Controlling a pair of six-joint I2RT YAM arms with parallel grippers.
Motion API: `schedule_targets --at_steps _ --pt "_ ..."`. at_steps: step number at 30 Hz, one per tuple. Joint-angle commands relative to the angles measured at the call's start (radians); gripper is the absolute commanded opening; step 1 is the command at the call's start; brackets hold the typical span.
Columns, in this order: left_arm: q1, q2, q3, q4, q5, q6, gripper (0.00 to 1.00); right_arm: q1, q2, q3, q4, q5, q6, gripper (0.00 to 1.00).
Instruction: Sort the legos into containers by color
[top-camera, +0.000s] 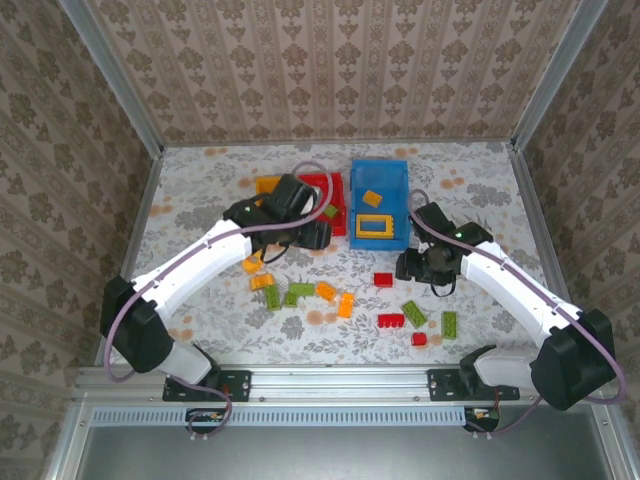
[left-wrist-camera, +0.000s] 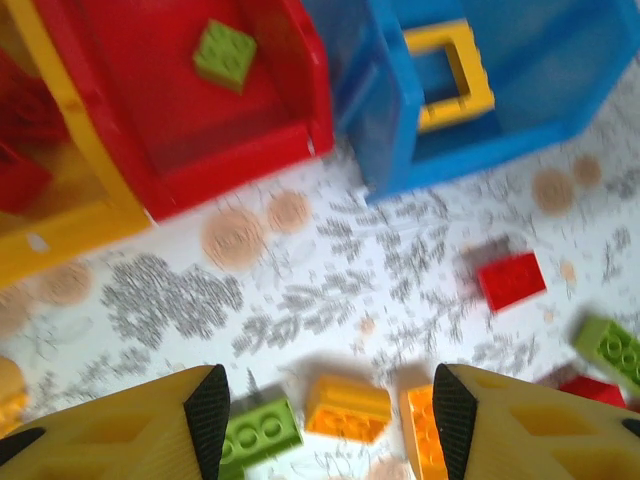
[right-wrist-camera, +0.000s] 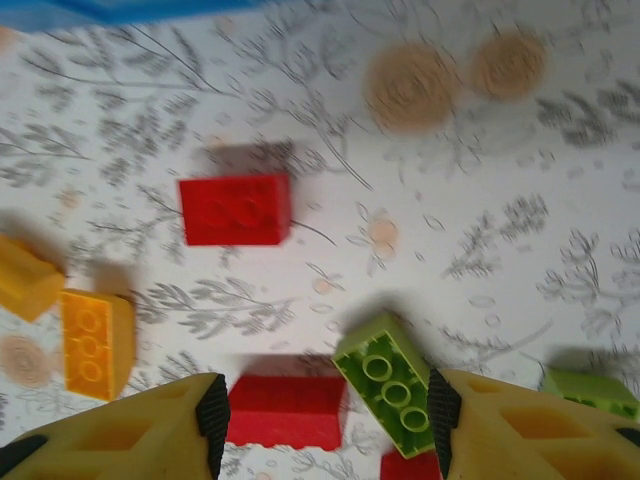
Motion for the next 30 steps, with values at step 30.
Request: schedule_targets --at_steps 30 --pt "0.117 -0.464 -0.240 -0.216 -0.276 -0.250 0.60 0.479 0.635 0.393 0.168 -0.041 -0.454 0.73"
